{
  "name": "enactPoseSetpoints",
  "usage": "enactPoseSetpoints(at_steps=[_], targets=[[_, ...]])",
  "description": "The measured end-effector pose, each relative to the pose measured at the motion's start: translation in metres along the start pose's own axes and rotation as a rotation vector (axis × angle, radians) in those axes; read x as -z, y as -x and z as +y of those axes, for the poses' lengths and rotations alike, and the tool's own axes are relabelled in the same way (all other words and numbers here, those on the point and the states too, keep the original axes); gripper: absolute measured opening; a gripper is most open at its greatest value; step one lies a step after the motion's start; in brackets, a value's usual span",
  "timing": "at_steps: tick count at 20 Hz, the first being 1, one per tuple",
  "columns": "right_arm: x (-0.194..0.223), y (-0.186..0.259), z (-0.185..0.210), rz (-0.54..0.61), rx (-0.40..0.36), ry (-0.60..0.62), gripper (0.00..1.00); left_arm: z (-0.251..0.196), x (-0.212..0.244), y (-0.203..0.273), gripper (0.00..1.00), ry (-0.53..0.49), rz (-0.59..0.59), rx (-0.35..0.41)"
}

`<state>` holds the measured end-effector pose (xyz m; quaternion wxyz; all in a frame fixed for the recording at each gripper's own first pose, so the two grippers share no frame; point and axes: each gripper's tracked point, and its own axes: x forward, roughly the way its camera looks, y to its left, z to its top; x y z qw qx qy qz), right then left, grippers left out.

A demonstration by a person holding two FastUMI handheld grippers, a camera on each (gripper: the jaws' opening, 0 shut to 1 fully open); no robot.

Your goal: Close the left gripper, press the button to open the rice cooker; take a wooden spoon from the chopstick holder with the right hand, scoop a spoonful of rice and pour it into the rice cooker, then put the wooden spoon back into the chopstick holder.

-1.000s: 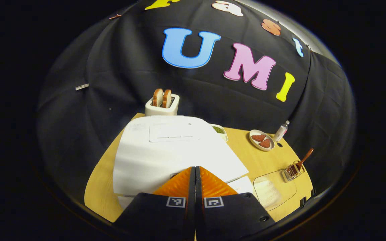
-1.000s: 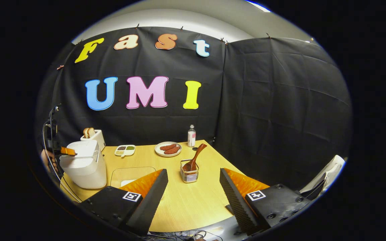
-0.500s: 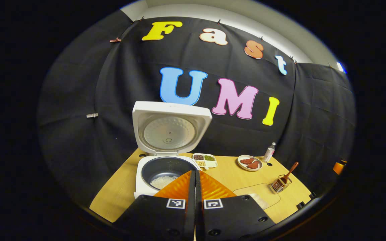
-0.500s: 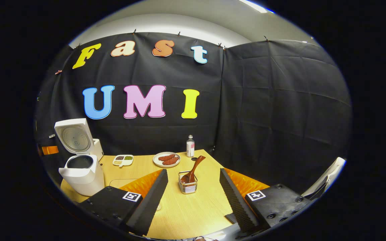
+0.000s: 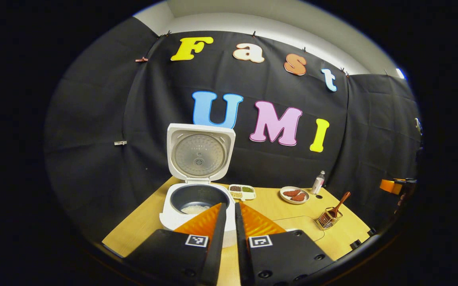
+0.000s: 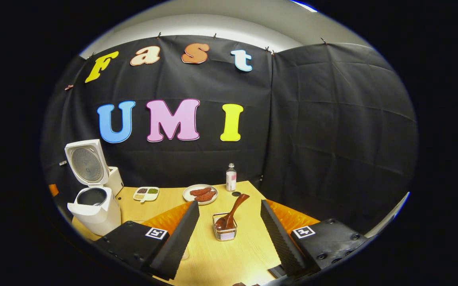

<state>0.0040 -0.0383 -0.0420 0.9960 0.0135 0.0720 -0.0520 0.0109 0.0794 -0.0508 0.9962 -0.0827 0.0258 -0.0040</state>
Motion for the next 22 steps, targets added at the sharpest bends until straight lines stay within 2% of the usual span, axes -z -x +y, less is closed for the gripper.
enactPoseSetpoints(at_steps=[1, 2, 3, 4, 5, 6, 7, 13, 22], targets=[[0.000, -0.010, 0.001, 0.008, -0.010, -0.009, 0.98, -0.004, 0.002, 0.000, 0.28, 0.009, 0.011, -0.005], [0.000, -0.020, -0.001, 0.013, -0.014, -0.011, 0.98, -0.007, 0.002, -0.001, 0.42, 0.020, 0.012, -0.006], [0.000, -0.029, -0.004, 0.015, -0.015, -0.009, 0.98, -0.010, 0.001, 0.000, 0.46, 0.029, 0.008, -0.007], [0.000, -0.039, -0.007, 0.018, -0.018, -0.004, 0.98, -0.011, -0.001, 0.001, 0.59, 0.035, 0.000, -0.012], [0.003, -0.048, -0.008, 0.024, -0.022, 0.000, 0.98, -0.012, 0.000, 0.000, 0.65, 0.040, -0.004, -0.023], [0.004, -0.058, -0.008, 0.032, -0.029, 0.001, 0.98, -0.013, 0.001, -0.001, 0.84, 0.046, -0.002, -0.038], [0.007, -0.067, -0.008, 0.042, -0.041, -0.003, 0.98, -0.014, 0.002, -0.002, 0.92, 0.054, -0.002, -0.052], [0.041, -0.127, -0.012, 0.154, -0.078, -0.065, 0.98, -0.023, 0.010, -0.007, 0.95, 0.064, 0.028, -0.128], [0.135, -0.209, -0.028, 0.408, -0.082, -0.168, 0.99, -0.061, 0.025, -0.019, 0.95, 0.006, 0.096, -0.189]])
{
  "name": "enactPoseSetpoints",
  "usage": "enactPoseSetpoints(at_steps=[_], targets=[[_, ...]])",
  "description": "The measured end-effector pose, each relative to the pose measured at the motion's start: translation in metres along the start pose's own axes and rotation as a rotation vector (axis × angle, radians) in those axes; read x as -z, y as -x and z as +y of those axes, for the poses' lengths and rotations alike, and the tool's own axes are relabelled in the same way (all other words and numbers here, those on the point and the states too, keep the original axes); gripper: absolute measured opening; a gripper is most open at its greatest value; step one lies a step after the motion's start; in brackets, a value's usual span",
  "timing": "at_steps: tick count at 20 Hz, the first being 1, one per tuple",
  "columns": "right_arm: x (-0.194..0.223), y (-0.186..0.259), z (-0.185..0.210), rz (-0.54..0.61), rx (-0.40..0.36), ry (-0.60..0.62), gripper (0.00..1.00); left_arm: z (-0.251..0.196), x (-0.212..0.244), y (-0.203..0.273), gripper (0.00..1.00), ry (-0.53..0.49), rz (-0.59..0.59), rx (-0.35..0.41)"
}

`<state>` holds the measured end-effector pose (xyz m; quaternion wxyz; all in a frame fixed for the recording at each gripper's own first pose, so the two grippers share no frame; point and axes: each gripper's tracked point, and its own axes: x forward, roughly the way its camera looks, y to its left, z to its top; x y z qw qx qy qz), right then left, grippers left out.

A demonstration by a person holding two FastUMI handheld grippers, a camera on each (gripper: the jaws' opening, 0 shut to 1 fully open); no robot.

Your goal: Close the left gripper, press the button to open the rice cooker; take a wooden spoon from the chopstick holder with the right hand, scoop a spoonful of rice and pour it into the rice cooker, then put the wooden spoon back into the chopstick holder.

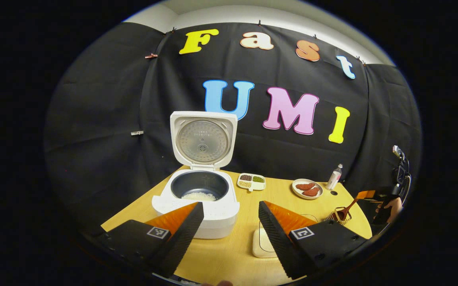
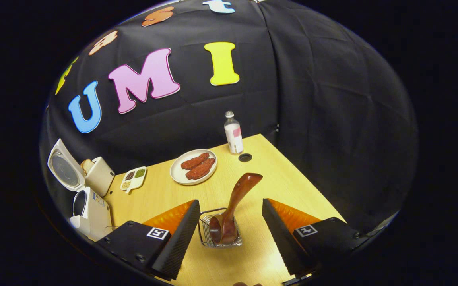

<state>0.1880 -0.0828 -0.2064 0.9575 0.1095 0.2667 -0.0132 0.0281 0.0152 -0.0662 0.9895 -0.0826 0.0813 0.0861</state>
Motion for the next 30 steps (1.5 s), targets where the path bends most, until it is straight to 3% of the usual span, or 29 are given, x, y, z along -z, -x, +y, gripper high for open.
enactPoseSetpoints(at_steps=[9, 11, 13, 14, 16, 21, 30], targets=[[0.030, -0.085, 0.000, 0.140, -0.058, -0.099, 0.96, -0.046, 0.033, -0.006, 0.95, 0.024, 0.083, -0.030], [0.030, -0.091, 0.002, 0.146, -0.069, -0.113, 0.84, -0.050, 0.037, -0.003, 0.95, 0.007, 0.092, -0.037], [0.030, -0.095, 0.000, 0.142, -0.063, -0.109, 0.47, -0.054, 0.042, -0.001, 0.95, -0.006, 0.095, -0.039], [0.029, -0.096, 0.001, 0.144, -0.067, -0.111, 0.43, -0.058, 0.043, 0.001, 0.95, 0.000, 0.092, -0.029], [0.027, -0.093, 0.002, 0.137, -0.076, -0.122, 0.27, -0.066, 0.047, 0.004, 0.95, 0.016, 0.097, -0.011], [0.025, -0.080, 0.013, 0.155, -0.125, -0.089, 0.21, -0.073, 0.057, 0.007, 0.95, 0.019, 0.109, 0.006], [-0.038, -0.023, 0.032, 0.027, -0.143, -0.036, 0.18, -0.051, 0.060, 0.011, 0.95, 0.082, 0.099, 0.036]])
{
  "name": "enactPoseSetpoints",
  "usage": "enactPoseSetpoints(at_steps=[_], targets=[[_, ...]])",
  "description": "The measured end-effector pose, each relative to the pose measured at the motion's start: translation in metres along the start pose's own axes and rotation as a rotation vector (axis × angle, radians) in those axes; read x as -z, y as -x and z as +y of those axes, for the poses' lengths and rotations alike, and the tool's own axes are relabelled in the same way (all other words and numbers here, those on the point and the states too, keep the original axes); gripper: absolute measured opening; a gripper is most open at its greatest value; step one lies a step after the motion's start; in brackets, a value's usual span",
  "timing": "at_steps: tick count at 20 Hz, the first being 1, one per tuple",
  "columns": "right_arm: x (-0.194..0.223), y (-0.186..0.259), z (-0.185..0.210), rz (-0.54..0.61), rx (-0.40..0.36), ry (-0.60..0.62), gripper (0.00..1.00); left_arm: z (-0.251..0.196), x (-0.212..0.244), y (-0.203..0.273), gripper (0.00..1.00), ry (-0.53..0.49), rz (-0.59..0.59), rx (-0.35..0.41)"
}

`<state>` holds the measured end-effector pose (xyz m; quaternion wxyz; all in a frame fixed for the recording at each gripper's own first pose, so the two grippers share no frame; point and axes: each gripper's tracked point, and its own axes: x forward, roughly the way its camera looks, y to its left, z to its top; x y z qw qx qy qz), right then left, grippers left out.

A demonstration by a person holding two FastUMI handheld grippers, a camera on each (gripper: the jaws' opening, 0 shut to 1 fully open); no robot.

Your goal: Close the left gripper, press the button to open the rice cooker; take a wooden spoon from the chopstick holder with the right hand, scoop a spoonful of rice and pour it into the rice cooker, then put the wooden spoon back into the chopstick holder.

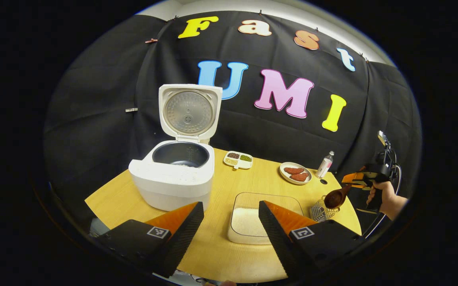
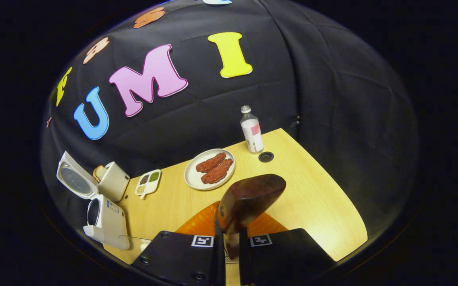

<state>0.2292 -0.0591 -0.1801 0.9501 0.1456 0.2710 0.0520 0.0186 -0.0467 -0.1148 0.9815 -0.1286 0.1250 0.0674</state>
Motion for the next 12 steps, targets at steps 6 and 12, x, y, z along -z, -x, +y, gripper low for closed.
enactPoseSetpoints(at_steps=[6, 12], targets=[[-0.011, 0.041, 0.038, -0.045, -0.008, 0.020, 0.18, 0.036, -0.002, 0.011, 0.95, -0.089, -0.030, 0.047], [0.004, 0.073, 0.103, -0.067, -0.047, 0.085, 0.18, 0.082, 0.002, 0.020, 0.95, -0.076, -0.041, 0.065]])
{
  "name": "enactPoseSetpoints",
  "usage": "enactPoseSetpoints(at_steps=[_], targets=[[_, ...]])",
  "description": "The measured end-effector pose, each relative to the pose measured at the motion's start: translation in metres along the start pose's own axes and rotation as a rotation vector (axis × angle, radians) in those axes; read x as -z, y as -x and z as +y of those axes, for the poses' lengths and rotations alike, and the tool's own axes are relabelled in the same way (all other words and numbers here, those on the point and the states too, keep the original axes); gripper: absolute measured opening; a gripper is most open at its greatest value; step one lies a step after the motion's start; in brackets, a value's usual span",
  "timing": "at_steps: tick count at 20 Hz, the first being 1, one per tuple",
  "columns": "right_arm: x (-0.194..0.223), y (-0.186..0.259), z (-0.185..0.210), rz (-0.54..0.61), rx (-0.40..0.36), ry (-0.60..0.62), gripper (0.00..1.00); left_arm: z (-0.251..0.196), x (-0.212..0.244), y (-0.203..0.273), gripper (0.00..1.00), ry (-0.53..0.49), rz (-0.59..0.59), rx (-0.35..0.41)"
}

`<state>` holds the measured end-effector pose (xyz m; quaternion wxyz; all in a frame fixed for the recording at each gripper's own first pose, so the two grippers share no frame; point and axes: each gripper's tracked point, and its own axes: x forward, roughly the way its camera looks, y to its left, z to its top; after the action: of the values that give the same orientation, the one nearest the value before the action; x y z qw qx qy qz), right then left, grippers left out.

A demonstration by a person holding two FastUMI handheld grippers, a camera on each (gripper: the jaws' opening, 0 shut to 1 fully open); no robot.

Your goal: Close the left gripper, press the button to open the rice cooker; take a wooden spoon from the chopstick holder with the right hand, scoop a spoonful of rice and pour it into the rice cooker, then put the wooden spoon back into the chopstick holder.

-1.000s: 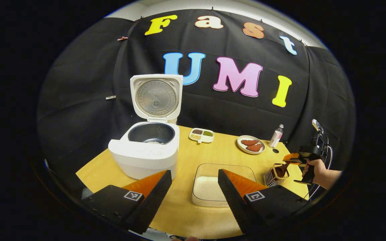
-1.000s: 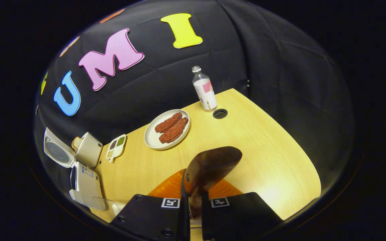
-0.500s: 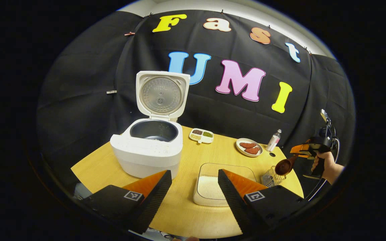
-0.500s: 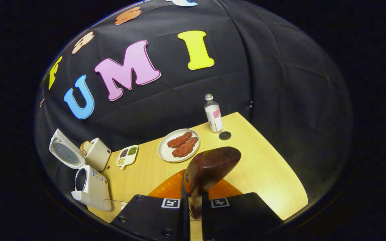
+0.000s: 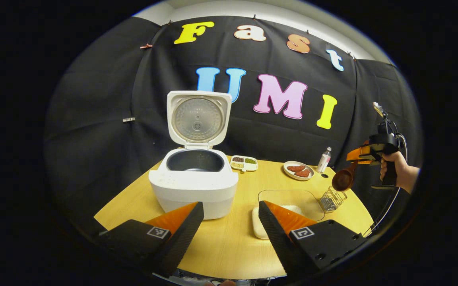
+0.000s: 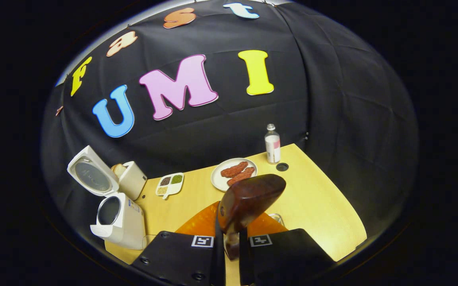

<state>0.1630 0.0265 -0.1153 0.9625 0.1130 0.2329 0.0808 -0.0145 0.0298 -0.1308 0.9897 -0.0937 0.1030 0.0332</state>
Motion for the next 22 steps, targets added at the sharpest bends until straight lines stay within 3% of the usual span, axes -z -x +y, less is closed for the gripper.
enactPoseSetpoints(at_steps=[5, 11, 19, 22], targets=[[0.026, 0.006, 0.056, 0.005, -0.047, 0.062, 0.18, 0.028, 0.004, 0.012, 0.96, -0.003, -0.023, 0.011], [0.097, -0.011, 0.101, 0.103, -0.086, 0.133, 0.18, 0.048, 0.024, 0.018, 0.95, 0.053, 0.014, 0.037], [0.150, -0.046, 0.096, 0.135, -0.034, 0.384, 0.18, 0.058, 0.045, 0.010, 0.95, 0.048, 0.044, 0.080], [0.175, -0.042, 0.095, 0.178, -0.027, 0.394, 0.14, 0.057, 0.047, 0.008, 0.95, 0.056, 0.048, 0.106]])
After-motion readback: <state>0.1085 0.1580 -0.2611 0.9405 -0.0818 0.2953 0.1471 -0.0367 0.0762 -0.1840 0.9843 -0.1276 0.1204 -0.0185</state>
